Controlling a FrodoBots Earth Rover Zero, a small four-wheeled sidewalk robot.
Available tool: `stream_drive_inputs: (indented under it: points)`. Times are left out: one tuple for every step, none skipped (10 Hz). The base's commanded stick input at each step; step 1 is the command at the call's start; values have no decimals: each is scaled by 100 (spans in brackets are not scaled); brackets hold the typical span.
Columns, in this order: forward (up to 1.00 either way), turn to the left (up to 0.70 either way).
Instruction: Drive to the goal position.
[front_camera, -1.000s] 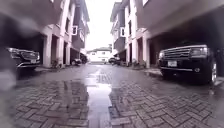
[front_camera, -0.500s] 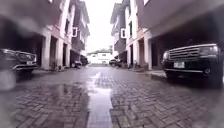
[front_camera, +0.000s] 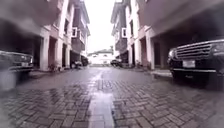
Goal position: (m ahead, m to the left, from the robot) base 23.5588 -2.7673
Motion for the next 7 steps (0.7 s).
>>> stream_drive_inputs:
  points:
    - [70,0]
    - [70,0]
    - [70,0]
    - [70,0]
    - [70,0]
    - [70,0]
    - [70,0]
